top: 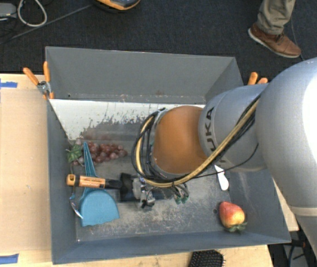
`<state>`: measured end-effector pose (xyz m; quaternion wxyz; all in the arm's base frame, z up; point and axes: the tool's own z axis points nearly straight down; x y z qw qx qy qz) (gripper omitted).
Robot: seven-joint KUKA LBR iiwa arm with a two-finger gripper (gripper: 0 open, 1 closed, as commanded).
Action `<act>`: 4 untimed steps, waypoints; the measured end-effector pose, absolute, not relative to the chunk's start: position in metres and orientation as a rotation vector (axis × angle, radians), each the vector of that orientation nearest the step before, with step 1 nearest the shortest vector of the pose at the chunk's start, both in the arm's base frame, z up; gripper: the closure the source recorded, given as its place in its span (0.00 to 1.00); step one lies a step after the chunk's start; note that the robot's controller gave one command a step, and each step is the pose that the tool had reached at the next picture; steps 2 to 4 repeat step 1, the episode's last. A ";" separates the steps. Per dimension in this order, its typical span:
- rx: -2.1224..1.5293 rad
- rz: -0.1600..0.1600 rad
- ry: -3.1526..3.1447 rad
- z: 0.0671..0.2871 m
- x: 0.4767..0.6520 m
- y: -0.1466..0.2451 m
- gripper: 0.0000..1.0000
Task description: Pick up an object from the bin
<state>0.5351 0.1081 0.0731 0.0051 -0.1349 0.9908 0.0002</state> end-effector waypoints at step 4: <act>-0.399 -0.002 3.115 0.130 0.534 0.116 1.00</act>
Offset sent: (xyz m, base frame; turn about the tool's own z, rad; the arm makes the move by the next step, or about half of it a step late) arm -0.0022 0.0159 0.1014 -0.0248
